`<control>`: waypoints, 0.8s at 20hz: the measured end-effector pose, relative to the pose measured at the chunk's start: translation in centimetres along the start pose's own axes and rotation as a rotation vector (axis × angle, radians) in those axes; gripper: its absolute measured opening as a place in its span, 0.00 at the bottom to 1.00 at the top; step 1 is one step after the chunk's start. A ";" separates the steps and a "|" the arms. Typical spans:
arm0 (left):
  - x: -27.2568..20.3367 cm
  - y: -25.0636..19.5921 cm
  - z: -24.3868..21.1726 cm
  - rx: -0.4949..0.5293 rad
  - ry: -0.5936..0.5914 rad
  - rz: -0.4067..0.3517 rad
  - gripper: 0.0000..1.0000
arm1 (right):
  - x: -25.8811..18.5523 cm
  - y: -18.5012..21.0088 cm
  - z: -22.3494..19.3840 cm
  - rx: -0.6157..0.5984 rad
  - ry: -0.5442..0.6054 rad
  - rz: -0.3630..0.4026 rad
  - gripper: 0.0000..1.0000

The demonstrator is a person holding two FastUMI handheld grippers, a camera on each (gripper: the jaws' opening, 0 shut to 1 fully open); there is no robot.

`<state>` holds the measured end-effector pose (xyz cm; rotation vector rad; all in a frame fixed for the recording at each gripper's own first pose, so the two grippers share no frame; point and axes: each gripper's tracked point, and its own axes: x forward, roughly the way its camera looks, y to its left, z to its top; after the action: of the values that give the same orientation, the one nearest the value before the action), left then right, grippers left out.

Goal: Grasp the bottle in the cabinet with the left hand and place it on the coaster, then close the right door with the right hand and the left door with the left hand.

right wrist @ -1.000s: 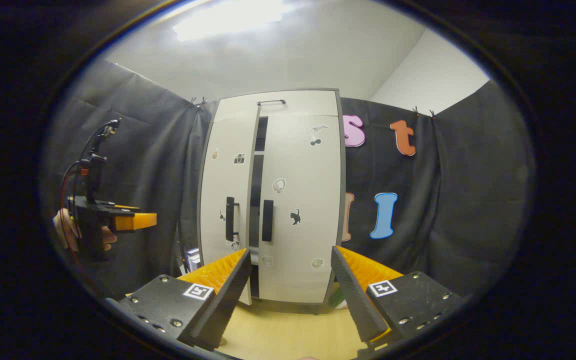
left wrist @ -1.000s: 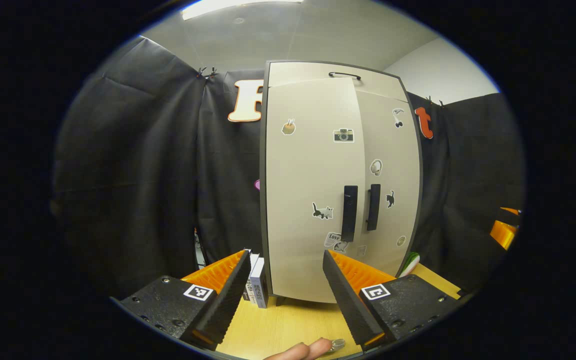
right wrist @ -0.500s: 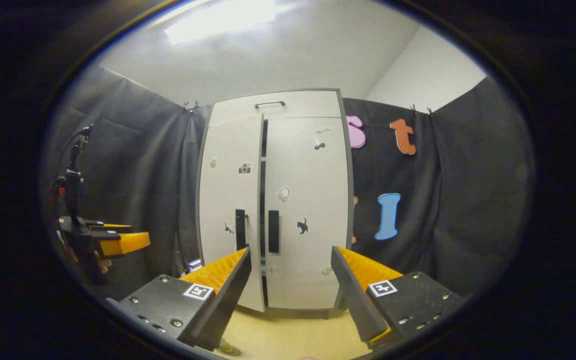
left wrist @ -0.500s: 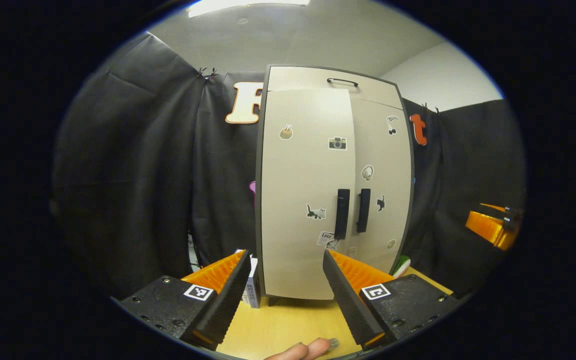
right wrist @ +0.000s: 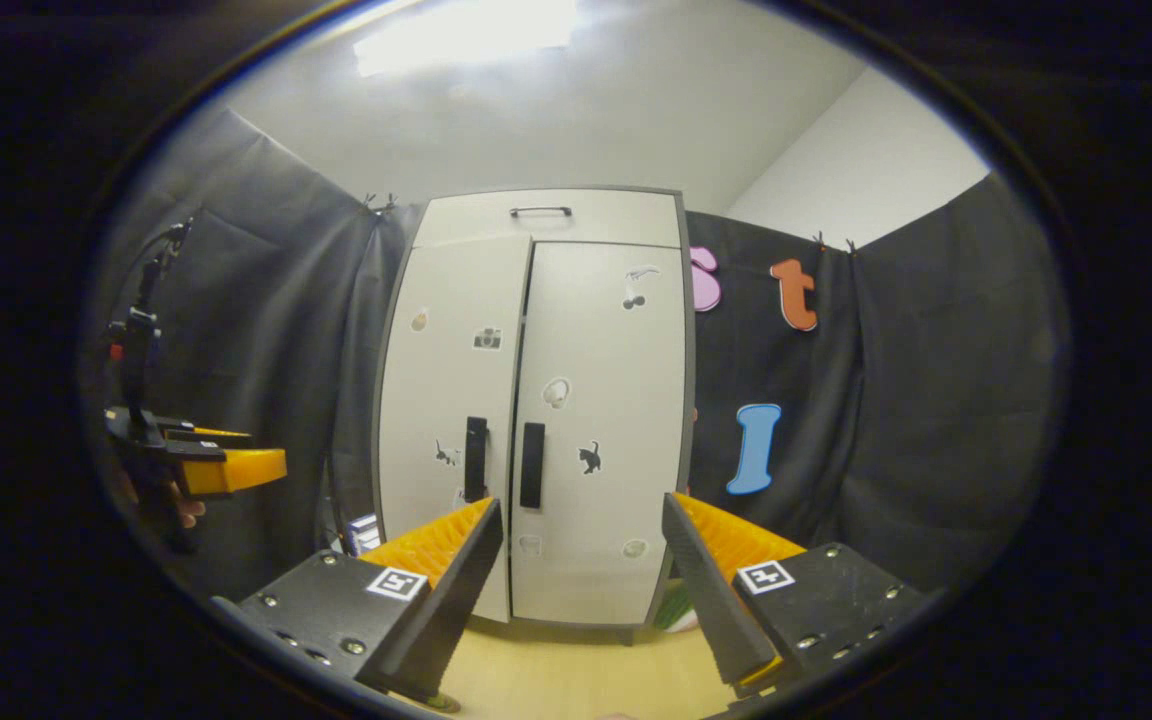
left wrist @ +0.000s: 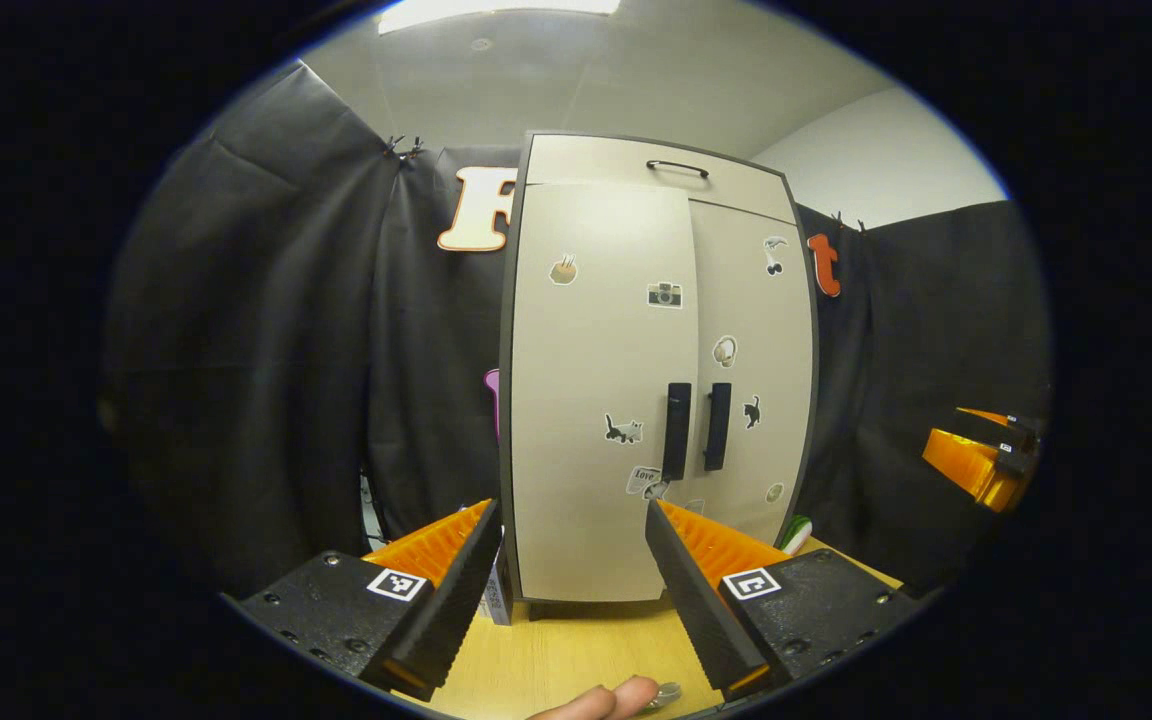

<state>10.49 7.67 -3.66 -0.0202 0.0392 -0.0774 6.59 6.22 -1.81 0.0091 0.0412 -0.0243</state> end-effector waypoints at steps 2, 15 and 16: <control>0.1 0.0 -0.4 0.015 0.003 -0.011 0.92 | 0.1 0.9 0.0 -0.011 -0.006 0.005 0.97; 1.4 1.6 -1.2 0.027 -0.005 -0.002 0.92 | 0.7 2.0 -0.9 -0.013 0.014 -0.016 0.97; 1.5 1.4 -1.7 0.024 0.001 -0.008 0.92 | 0.7 2.2 -0.9 -0.011 0.019 -0.012 0.97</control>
<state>11.99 8.91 -5.40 0.0037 0.0393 -0.0863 7.35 8.41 -2.71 -0.0024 0.0603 -0.0361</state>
